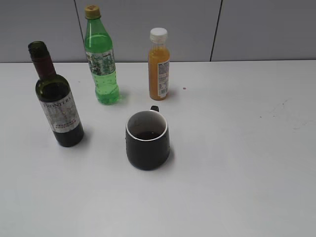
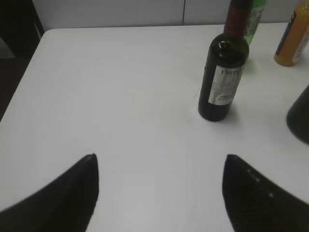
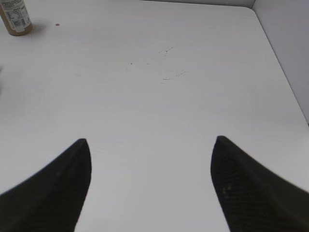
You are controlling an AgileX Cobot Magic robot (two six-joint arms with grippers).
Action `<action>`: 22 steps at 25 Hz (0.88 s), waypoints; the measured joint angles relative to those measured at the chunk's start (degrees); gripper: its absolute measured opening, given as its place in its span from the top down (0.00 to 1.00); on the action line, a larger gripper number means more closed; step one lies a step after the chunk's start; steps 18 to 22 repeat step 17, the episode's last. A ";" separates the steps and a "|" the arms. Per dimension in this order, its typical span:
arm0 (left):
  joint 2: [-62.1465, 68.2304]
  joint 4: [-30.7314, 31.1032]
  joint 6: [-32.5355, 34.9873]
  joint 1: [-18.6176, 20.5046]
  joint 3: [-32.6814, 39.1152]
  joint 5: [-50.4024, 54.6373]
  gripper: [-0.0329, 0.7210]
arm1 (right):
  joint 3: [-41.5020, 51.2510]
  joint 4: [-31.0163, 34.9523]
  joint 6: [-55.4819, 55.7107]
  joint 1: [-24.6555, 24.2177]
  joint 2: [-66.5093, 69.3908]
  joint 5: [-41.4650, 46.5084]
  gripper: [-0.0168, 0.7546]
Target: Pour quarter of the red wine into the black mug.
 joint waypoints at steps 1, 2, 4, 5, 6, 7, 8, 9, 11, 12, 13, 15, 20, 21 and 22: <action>-1.92 0.00 0.00 0.00 1.09 -0.28 0.17 | 0.00 0.00 0.00 0.00 0.00 0.00 0.22; -4.05 0.00 -0.07 0.00 1.88 -0.34 0.17 | 0.00 0.00 0.00 0.00 0.00 0.00 0.22; -6.51 0.57 -0.65 0.00 2.42 -0.21 0.18 | 0.00 0.00 0.00 0.00 0.00 -0.06 0.22; -6.91 1.07 -0.98 0.00 2.49 -0.23 0.18 | 0.00 0.07 0.00 0.00 0.00 -0.06 0.22; -7.03 1.26 -1.14 0.00 2.56 -0.22 0.18 | 0.00 0.07 0.00 0.00 0.00 -0.06 0.22; -7.02 1.30 -1.43 0.00 2.61 -0.18 0.18 | 0.00 0.07 0.00 0.00 0.00 -0.06 0.22; -7.02 1.40 -1.97 0.00 2.68 -0.18 0.18 | 0.00 0.07 0.00 0.00 0.00 -0.06 0.22; -7.02 1.45 -2.74 0.00 2.86 -0.03 0.18 | 0.00 0.07 0.00 0.00 0.00 -0.06 0.22; -7.02 1.56 -3.88 0.00 3.45 0.35 0.18 | 0.00 0.07 0.00 0.00 0.00 -0.06 0.22; -7.02 1.56 -4.24 0.00 3.73 0.41 0.18 | 0.00 0.07 0.00 0.00 0.00 -0.06 0.22; -7.02 1.56 -4.24 0.00 3.80 0.48 0.18 | 0.00 0.12 0.00 0.00 0.00 -0.06 0.22; -7.02 1.56 -4.56 0.00 3.77 0.52 0.18 | 0.00 0.17 0.00 0.00 0.00 -0.06 0.22; -7.02 1.56 -4.56 0.00 3.77 0.52 0.18 | 0.00 0.17 0.00 0.00 0.00 -0.06 0.22; -7.02 1.56 -4.56 0.00 3.77 0.52 0.18 | 0.00 0.17 0.00 0.00 0.00 -0.06 0.22; -7.02 1.56 -4.56 0.00 3.77 0.52 0.18 | 0.00 0.17 0.00 0.00 0.00 -0.06 0.22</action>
